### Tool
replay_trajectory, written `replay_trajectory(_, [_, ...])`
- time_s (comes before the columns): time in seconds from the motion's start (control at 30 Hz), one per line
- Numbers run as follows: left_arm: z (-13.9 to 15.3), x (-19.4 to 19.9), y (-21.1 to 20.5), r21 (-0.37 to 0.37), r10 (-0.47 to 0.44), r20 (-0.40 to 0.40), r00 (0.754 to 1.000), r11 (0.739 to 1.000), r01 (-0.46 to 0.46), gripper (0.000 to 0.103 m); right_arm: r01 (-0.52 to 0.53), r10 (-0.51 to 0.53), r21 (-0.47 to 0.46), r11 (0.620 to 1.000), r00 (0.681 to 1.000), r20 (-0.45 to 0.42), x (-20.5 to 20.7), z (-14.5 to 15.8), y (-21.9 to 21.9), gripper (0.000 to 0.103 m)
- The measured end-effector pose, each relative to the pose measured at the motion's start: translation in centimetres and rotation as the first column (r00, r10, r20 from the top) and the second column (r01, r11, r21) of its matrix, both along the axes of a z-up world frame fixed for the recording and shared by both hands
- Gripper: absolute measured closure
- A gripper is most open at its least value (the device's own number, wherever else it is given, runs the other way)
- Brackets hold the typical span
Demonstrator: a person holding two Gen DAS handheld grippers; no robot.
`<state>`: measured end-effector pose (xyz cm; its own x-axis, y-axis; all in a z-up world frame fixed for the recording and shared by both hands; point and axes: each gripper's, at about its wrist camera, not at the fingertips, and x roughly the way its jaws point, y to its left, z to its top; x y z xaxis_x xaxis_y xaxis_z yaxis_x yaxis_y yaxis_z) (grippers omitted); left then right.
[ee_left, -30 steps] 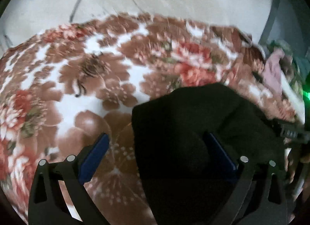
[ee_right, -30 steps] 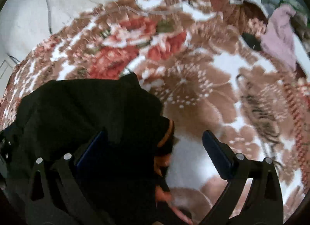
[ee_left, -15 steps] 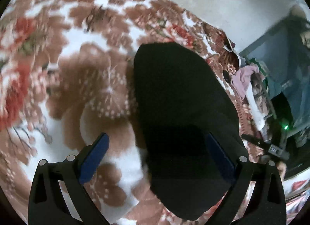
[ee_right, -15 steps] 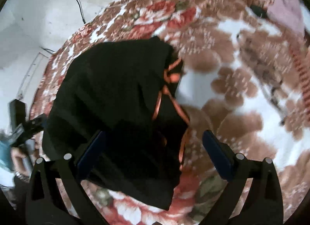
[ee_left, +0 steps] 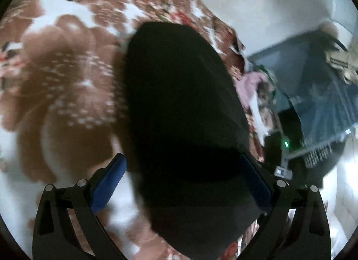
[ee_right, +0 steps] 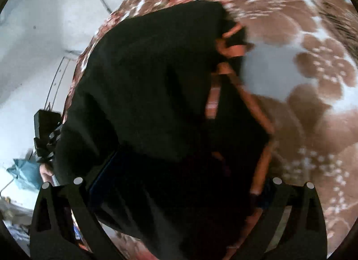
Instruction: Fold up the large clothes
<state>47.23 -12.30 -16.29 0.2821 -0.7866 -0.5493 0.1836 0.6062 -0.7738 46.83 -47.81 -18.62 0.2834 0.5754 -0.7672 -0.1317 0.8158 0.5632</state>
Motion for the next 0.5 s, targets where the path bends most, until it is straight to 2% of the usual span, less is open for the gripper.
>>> replay_trajectory(0.03, [-0.3, 0.1, -0.3, -0.002, -0.002, -0.008, 1.000, 1.000, 0.002, 0.004, -0.003, 0.003, -0.016, 1.000, 1.000, 0.000, 0.3, 0.0, 0.5, 0.005])
replay_trajectory(0.17, [-2.1, 0.8, -0.9, -0.116, -0.027, -0.081, 0.996, 0.993, 0.018, 0.004, -0.008, 0.008, -0.014, 1.000, 1.000, -0.017, 1.5, -0.5, 1.2, 0.008])
replay_trajectory(0.27, [-3.4, 1.0, -1.7, -0.175, -0.051, -0.092, 0.994, 0.984, 0.034, 0.004, -0.006, 0.005, -0.011, 1.000, 1.000, -0.027, 2.0, -1.0, 1.5, 0.008])
replay_trajectory(0.33, [-4.0, 1.3, -2.2, -0.184, -0.044, -0.089, 0.995, 0.983, 0.027, 0.004, -0.003, 0.003, -0.012, 1.000, 1.000, -0.025, 2.1, -1.3, 1.5, 0.013])
replay_trajectory(0.37, [-3.9, 1.2, -2.5, -0.176, -0.041, -0.082, 0.996, 0.984, 0.026, 0.006, 0.004, -0.004, -0.026, 1.000, 1.000, -0.019, 2.0, -1.1, 1.5, 0.024])
replay_trajectory(0.4, [-3.4, 0.9, -2.9, -0.152, -0.042, -0.065, 0.997, 0.988, 0.032, 0.017, 0.007, -0.008, -0.023, 1.000, 1.000, -0.023, 2.0, -1.0, 1.3, 0.045])
replay_trajectory(0.43, [-2.7, 0.6, -3.2, -0.119, -0.036, -0.038, 0.999, 0.992, 0.031, 0.025, 0.003, -0.003, -0.024, 1.000, 1.000, -0.018, 1.9, -0.7, 1.3, 0.052])
replay_trajectory(0.47, [-2.1, 0.5, -3.7, -0.080, -0.036, -0.017, 0.999, 0.996, 0.035, 0.033, -0.010, 0.010, -0.031, 0.999, 1.000, 0.001, 1.3, -0.1, 1.4, 0.065])
replay_trajectory(0.5, [-1.5, 0.2, -4.2, -0.056, -0.054, -0.005, 0.999, 0.997, 0.054, 0.034, -0.027, 0.028, -0.048, 0.998, 0.999, 0.016, 1.0, 0.3, 1.7, 0.069])
